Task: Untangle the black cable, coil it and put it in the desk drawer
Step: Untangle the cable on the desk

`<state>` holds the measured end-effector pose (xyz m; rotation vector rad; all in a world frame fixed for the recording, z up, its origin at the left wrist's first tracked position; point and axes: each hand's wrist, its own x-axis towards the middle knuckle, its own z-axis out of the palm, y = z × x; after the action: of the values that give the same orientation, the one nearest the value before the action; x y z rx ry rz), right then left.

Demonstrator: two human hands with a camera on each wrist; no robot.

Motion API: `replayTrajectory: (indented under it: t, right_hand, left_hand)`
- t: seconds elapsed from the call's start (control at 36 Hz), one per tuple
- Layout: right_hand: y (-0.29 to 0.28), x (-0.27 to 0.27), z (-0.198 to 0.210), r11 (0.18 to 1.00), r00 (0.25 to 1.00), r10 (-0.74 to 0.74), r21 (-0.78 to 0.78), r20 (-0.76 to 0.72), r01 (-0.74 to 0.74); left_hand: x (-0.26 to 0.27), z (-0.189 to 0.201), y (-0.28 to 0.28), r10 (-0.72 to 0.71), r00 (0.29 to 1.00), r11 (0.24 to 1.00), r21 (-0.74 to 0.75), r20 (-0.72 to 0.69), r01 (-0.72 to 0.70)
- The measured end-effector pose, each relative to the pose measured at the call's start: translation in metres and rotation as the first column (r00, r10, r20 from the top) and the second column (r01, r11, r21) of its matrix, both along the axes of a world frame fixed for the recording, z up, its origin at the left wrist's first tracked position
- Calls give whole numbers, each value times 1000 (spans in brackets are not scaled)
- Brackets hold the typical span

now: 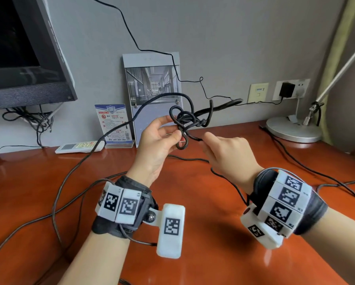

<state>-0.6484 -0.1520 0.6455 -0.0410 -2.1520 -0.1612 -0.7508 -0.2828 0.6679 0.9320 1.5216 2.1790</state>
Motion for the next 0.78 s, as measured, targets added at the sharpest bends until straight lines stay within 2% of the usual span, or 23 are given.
replayTrajectory:
  t: [0.08,0.22,0.39,0.47,0.58,0.64,0.69,0.78]
  right_hand:
    - [0,-4,-1,1000,1000,12,-3,-12,-12]
    - [1,-12,-2,999,999,2,45,-47,0]
    - [-3,-18,1,990,985,94,120,-145,-76]
    - [-3,-21,2,988,993,38,156,-116,-20]
    - [-7,-26,8,974,995,-97,209,31,88]
    - [-9,-25,22,981,992,-116,164,41,108]
    - [-9,-24,41,986,998,-40,163,44,33]
    - [-7,-32,60,940,967,104,293,232,-172]
  left_hand:
    - [0,1,-1,-17,999,1000,-13,28,17]
    - [-2,1,-2,-107,983,994,28,152,104]
    - [-3,2,-1,-210,907,978,77,366,196]
    - [-4,3,0,-182,883,983,68,432,170]
    - [-7,-2,3,17,934,995,-96,356,19]
    - [-9,-5,3,93,953,988,-147,290,-52]
    - [-10,-6,2,130,961,980,-177,245,-88]
    - [-10,-9,3,165,970,966,-229,176,-123]
